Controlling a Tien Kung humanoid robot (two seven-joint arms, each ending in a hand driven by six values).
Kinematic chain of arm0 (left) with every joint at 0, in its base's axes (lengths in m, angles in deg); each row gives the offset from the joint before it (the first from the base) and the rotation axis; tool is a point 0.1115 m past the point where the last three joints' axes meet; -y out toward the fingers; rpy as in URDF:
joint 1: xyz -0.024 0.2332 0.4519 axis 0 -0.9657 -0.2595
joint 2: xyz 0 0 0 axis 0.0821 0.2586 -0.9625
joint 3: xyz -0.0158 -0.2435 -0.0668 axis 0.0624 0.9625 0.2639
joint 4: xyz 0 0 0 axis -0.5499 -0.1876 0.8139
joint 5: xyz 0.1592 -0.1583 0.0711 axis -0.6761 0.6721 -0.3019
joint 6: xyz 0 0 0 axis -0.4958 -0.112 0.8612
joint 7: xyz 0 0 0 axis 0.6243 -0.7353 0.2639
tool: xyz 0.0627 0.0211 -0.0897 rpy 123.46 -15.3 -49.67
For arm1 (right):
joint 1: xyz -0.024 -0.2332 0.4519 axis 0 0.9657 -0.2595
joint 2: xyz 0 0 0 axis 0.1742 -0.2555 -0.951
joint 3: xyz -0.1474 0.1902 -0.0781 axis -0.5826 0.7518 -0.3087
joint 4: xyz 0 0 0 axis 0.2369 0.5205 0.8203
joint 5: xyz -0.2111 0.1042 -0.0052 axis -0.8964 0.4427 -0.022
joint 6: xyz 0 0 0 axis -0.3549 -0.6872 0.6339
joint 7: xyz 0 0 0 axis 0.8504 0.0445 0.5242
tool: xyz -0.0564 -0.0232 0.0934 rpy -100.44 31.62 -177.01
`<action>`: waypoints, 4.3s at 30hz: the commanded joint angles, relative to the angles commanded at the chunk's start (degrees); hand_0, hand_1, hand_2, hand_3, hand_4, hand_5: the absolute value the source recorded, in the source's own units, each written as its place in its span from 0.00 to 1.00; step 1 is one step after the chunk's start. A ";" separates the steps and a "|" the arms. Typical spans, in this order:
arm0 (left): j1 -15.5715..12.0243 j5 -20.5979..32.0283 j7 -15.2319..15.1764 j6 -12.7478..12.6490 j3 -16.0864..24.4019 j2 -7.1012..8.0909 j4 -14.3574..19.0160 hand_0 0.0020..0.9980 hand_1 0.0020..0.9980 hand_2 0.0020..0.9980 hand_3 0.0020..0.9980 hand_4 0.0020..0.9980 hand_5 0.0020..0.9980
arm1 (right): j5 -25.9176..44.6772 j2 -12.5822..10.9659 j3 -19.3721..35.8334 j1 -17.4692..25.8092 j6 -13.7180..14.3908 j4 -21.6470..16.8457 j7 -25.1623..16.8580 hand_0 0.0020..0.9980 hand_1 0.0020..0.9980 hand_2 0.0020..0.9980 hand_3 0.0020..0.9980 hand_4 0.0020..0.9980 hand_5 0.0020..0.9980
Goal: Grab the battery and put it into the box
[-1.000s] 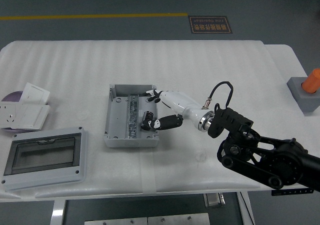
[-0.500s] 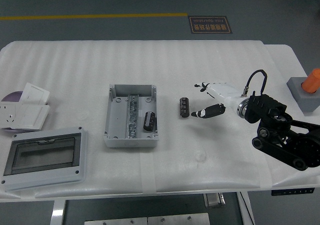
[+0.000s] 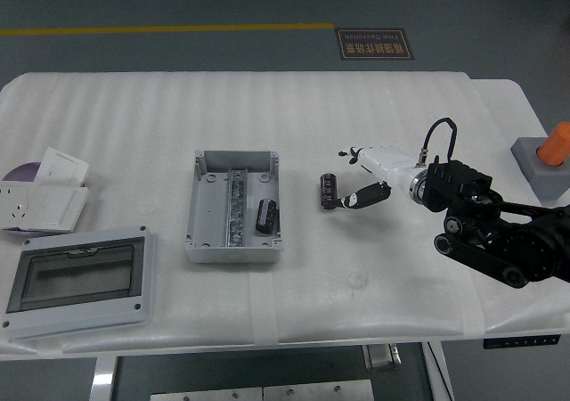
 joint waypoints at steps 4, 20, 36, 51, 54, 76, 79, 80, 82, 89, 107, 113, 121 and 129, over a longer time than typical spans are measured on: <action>0.02 -0.26 -0.02 -0.01 0.20 0.03 0.05 0.62 0.65 0.50 0.54 0.58 0.32 | 0.11 0.65 -0.94 -0.07 -0.01 0.18 0.03 0.81 0.77 0.83 0.92 0.95 0.56; 0.62 -1.21 -0.28 -0.32 0.83 0.20 0.20 0.62 0.65 0.50 0.54 0.57 0.32 | -1.44 3.22 -3.83 -1.02 2.55 2.75 -0.06 0.79 0.74 0.79 0.89 0.88 0.50; 0.45 -1.22 -0.34 -0.37 0.66 0.08 0.11 0.62 0.65 0.50 0.54 0.58 0.34 | -0.60 3.99 -5.20 -0.50 5.84 3.85 -1.37 0.72 0.68 0.70 0.79 0.70 0.34; -0.47 0.05 -0.21 0.06 -0.60 -0.38 -0.17 0.62 0.65 0.51 0.55 0.59 0.35 | -0.77 1.62 4.76 2.61 8.48 -3.68 -1.65 0.69 0.65 0.66 0.71 0.60 0.30; -0.55 0.28 -0.20 0.12 -0.80 -0.44 -0.22 0.62 0.65 0.51 0.55 0.60 0.37 | -0.13 2.25 6.40 3.33 9.54 -6.87 -1.79 0.69 0.64 0.65 0.72 0.59 0.29; -0.66 2.06 -0.11 0.27 -2.93 -0.46 -0.48 0.62 0.65 0.51 0.55 0.62 0.39 | -0.50 9.25 1.23 3.26 12.29 -8.84 -0.04 1.00 1.00 1.00 1.00 0.82 0.49; -0.57 1.89 -0.14 0.23 -2.71 -0.48 -0.44 0.62 0.65 0.51 0.55 0.62 0.39 | -0.35 9.42 1.17 3.49 12.22 -8.73 0.04 1.00 1.00 1.00 1.00 0.82 0.49; -0.57 1.87 -0.14 0.23 -2.69 -0.49 -0.43 0.62 0.65 0.51 0.55 0.62 0.39 | -0.32 9.43 1.32 3.58 12.19 -8.72 0.06 1.00 1.00 1.00 1.00 0.82 0.49; -0.59 1.87 -0.13 0.24 -2.69 -0.51 -0.43 0.62 0.64 0.51 0.55 0.62 0.39 | -0.27 9.35 1.87 3.78 12.11 -8.68 0.09 1.00 1.00 1.00 1.00 0.83 0.50; -0.66 1.73 -0.13 0.19 -2.38 -0.61 -0.42 0.62 0.65 0.51 0.55 0.62 0.39 | -0.50 6.54 7.54 6.10 12.01 -8.95 -0.14 1.00 1.00 1.00 1.00 0.84 0.50; -1.79 1.83 -0.14 0.30 -1.48 -1.00 -0.42 0.62 0.65 0.51 0.54 0.62 0.39 | -3.96 -3.21 30.10 21.97 13.09 -10.23 -3.50 1.00 0.95 0.95 0.98 0.84 0.51; -1.73 1.81 -0.08 0.22 -1.61 -0.68 -0.40 0.62 0.65 0.51 0.55 0.61 0.38 | -5.19 -3.08 36.48 26.91 13.46 -12.06 -4.37 1.00 0.94 0.93 1.00 0.84 0.51; -1.98 0.95 0.15 0.23 -1.46 -0.48 -0.45 0.62 0.65 0.51 0.54 0.61 0.37 | -6.23 -2.00 40.33 30.19 13.73 -12.76 -4.77 1.00 0.93 0.93 0.99 0.84 0.50; -2.22 1.14 0.18 0.13 -0.95 -0.89 -0.39 0.62 0.65 0.51 0.54 0.61 0.37 | -6.24 -1.72 42.54 31.51 13.63 -13.06 -4.96 1.00 0.93 0.93 0.99 0.83 0.50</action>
